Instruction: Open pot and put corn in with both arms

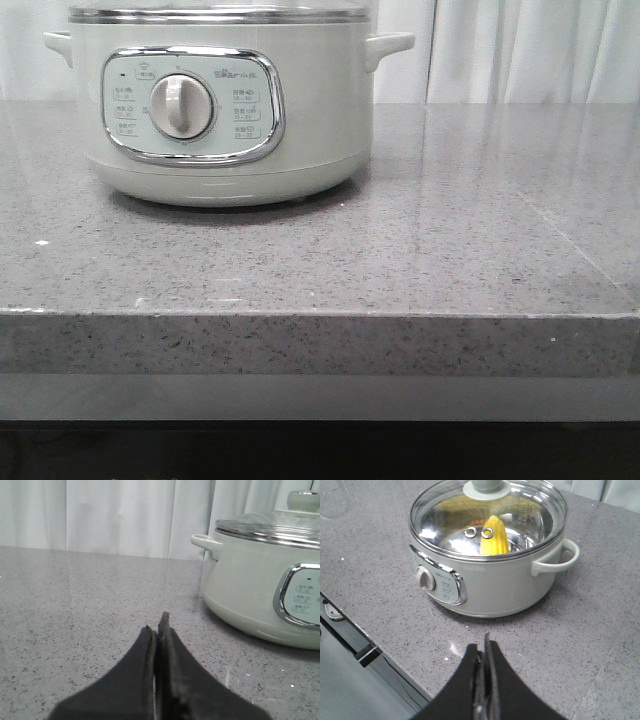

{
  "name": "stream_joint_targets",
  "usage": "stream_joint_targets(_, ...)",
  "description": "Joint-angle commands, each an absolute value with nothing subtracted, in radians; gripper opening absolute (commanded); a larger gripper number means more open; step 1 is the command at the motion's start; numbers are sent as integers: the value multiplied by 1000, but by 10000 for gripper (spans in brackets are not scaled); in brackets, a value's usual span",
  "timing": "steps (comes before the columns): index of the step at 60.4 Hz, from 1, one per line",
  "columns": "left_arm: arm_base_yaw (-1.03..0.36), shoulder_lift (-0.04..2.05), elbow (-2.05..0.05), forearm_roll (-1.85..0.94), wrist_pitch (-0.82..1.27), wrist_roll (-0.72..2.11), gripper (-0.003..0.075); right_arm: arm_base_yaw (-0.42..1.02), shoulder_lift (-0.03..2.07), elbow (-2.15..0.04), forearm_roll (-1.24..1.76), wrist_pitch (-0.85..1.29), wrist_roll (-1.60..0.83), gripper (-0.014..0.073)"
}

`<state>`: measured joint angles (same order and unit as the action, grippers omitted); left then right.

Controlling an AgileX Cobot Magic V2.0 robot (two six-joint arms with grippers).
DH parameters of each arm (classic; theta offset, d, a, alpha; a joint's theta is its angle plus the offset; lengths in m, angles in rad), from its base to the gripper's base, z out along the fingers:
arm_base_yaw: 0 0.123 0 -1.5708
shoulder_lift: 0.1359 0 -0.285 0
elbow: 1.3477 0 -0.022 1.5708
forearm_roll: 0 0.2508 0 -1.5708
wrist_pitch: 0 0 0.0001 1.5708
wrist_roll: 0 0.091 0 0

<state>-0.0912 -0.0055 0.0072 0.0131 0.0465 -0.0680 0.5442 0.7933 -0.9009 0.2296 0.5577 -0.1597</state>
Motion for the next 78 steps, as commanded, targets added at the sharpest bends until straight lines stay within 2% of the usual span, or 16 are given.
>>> stream_joint_targets(1, -91, -22, 21, 13, -35, -79, -20, 545, 793, -926, 238, 490, -163, -122)
stream_joint_targets(27, -91, -22, 21, 13, -35, -79, -20, 526, 770, -897, 217, 457, -163, -122)
stream_joint_targets(54, -91, -20, 21, 13, -35, -79, -20, 150, 263, -387, 209, 183, -163, -122)
stream_joint_targets(67, -91, -20, 21, 13, -35, -79, -20, 53, 69, -196, 212, 148, -163, -122)
stream_joint_targets(78, -91, -20, 21, 13, -35, -79, -20, 42, -9, -104, 212, 146, -163, -122)
